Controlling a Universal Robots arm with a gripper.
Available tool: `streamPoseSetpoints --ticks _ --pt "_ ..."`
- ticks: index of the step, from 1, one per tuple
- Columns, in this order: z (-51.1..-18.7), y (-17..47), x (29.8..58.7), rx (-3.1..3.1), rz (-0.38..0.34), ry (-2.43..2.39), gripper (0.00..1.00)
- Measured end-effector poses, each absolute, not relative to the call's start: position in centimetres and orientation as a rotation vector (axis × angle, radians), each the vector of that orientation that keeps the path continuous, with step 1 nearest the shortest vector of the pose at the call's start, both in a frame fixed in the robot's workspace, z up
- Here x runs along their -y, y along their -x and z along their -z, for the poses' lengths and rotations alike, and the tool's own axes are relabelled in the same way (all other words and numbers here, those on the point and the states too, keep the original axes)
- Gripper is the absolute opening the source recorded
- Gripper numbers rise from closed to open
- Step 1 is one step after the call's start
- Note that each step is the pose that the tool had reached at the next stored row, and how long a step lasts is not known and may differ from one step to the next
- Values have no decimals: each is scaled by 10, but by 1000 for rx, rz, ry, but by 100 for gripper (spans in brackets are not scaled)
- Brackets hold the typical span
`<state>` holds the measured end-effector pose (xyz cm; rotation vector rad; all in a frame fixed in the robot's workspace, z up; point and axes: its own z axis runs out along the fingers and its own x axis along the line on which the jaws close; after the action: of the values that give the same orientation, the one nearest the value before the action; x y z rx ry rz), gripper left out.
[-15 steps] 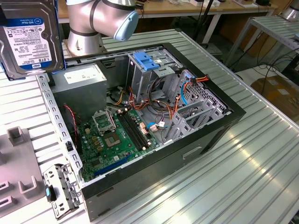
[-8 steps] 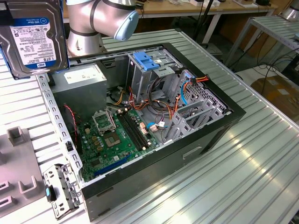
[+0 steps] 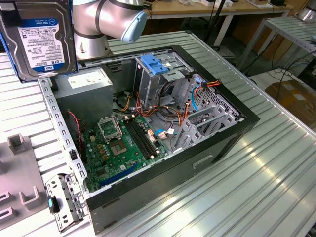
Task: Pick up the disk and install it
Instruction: 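Pick up the disk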
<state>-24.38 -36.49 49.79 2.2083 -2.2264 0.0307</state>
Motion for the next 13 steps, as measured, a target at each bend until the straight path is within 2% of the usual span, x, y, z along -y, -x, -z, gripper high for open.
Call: streamPoseSetpoints --ticks 13 --pt "-498 228 367 2227 -31 -2208 37"
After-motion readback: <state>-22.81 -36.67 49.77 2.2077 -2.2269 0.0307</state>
